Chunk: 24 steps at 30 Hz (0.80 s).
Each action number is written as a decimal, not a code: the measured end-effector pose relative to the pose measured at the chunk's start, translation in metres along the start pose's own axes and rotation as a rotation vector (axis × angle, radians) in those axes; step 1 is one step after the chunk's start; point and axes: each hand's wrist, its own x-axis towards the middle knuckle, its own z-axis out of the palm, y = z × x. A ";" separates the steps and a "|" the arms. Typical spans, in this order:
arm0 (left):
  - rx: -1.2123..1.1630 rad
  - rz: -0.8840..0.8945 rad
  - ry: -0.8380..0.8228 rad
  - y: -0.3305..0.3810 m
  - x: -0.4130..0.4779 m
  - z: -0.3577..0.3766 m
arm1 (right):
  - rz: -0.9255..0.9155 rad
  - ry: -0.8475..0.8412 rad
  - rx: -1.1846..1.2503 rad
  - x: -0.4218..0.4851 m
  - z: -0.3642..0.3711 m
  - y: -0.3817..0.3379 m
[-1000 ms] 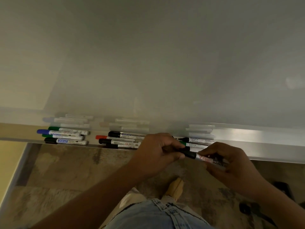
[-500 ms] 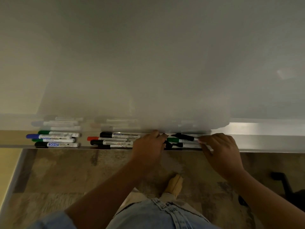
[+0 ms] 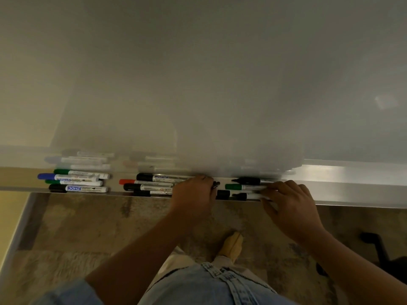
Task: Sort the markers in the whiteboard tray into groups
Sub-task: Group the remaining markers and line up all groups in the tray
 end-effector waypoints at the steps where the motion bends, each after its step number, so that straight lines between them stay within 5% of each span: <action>1: -0.004 -0.005 0.002 0.000 -0.001 -0.001 | 0.003 -0.024 -0.011 0.001 -0.001 -0.001; 10: -0.219 0.003 -0.011 -0.006 -0.011 -0.014 | -0.009 -0.195 0.024 0.010 -0.011 -0.010; 24: -0.382 0.049 -0.049 -0.014 -0.024 -0.031 | 0.017 -0.054 0.261 0.004 -0.011 -0.005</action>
